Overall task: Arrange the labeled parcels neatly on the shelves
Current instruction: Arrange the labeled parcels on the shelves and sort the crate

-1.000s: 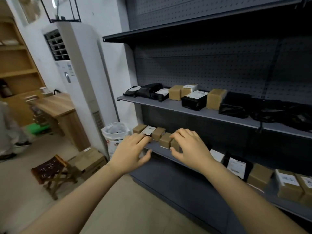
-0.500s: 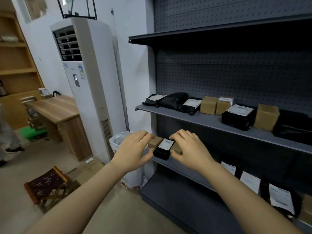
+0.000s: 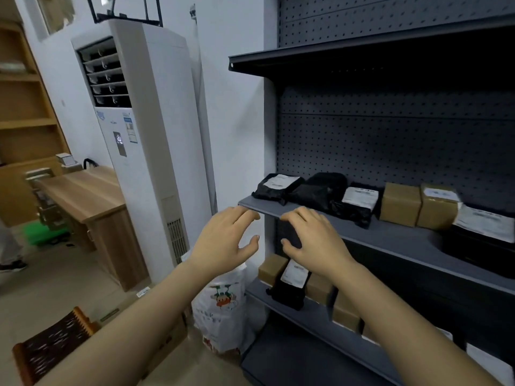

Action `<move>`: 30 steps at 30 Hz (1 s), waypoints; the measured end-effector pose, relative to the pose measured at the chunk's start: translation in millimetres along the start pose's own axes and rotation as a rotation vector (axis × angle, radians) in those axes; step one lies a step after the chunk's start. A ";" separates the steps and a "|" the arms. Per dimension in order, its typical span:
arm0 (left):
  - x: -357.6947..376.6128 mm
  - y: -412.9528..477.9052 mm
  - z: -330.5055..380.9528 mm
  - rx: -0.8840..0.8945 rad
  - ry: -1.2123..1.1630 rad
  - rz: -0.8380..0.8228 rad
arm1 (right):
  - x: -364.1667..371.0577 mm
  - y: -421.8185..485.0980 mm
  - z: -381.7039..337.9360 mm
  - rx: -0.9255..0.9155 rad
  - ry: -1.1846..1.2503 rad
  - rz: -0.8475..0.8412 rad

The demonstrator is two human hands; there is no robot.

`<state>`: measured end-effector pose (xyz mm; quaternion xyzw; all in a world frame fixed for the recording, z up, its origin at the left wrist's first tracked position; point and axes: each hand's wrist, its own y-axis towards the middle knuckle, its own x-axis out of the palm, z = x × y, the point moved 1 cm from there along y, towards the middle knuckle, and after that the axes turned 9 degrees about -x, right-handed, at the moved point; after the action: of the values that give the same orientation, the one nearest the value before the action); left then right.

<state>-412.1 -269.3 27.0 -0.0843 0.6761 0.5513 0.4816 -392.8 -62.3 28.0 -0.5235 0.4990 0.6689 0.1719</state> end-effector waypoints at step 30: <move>192.0 281.7 -228.2 0.398 -0.378 -0.008 | 114.2 250.8 136.8 0.523 -0.202 0.160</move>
<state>-821.4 -271.4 54.9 0.1136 0.6688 0.4115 0.6087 -698.7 -90.8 44.4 -0.3511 0.6745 0.5778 0.2963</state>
